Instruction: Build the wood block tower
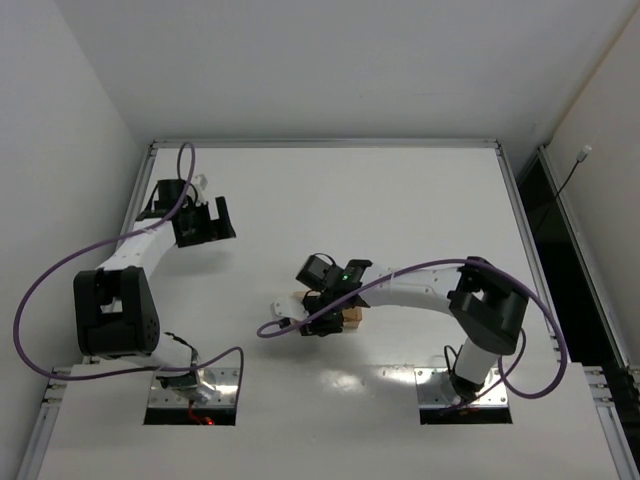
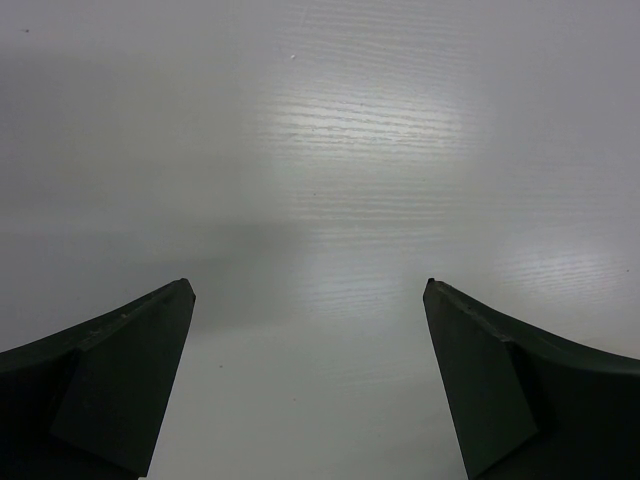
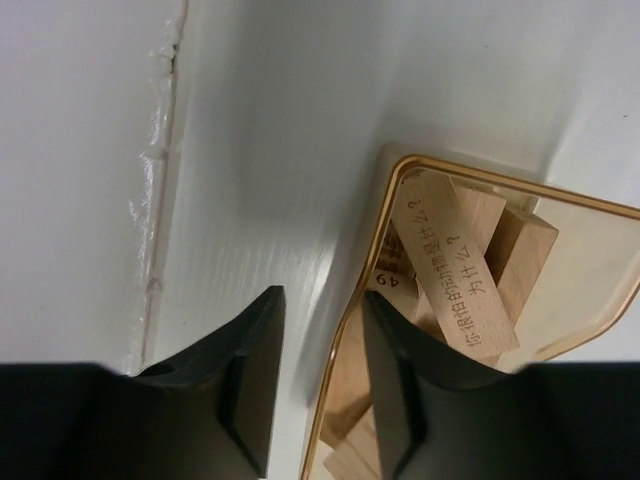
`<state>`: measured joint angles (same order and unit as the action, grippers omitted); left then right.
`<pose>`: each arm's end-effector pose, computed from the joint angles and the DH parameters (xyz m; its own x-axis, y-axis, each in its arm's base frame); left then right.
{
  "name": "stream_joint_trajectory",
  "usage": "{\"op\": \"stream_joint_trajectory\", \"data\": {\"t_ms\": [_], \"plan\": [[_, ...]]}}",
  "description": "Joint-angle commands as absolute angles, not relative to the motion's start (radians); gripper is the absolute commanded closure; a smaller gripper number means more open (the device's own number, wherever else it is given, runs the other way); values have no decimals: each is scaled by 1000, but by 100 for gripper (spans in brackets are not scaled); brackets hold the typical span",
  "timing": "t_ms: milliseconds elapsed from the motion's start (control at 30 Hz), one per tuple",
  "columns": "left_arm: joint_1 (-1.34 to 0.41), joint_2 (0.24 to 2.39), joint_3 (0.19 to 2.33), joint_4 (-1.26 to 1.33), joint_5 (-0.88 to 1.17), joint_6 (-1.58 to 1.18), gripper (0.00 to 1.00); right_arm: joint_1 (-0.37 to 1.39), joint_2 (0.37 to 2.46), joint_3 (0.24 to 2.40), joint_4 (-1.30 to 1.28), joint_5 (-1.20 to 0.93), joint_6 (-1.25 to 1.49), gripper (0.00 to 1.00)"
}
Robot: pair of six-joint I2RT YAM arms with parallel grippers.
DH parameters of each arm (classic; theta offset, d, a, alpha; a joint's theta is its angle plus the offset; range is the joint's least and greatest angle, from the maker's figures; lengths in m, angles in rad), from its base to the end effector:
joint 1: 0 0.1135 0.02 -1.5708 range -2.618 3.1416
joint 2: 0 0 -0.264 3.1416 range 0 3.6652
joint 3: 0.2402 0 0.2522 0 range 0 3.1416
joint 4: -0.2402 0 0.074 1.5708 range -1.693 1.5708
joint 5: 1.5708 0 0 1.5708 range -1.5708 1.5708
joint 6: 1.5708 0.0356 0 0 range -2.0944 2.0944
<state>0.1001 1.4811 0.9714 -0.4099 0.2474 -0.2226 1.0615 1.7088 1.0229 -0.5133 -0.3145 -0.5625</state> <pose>0.3046 0.0218 0.2230 -0.7831 -0.2938 -0.5482 -0.1251 0.9378 -0.3238 0.1479 0.2874 0.1658 0.0877 -0.8831 -0.4609 -0.9909 -0.1246 0.0502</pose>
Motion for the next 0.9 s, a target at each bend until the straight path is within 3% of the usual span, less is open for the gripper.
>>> {"op": "stream_joint_trajectory", "data": {"t_ms": [0,67,133,367,567,767,867], "plan": [[114,1488,988,-388,255,-232,0,1046,1738,1014,-453,-311,-549,68],[114,1499,997,-388,255,-232,0,1037,1750,1014,-440,-287,-549,79],[114,1499,997,-388,246,-232,0,1037,1761,1005,-440,-275,-540,100],[141,1485,997,-397,251,-232,0,1010,1755,1068,-478,-281,-486,100],[241,1496,1006,-420,360,-242,0,910,1749,1369,-584,-415,-477,100],[320,1525,1092,-477,385,-207,0,772,1948,1705,-678,-737,-214,100],[354,1525,1092,-503,394,-189,0,706,1985,1681,-544,-886,-53,100]]}}
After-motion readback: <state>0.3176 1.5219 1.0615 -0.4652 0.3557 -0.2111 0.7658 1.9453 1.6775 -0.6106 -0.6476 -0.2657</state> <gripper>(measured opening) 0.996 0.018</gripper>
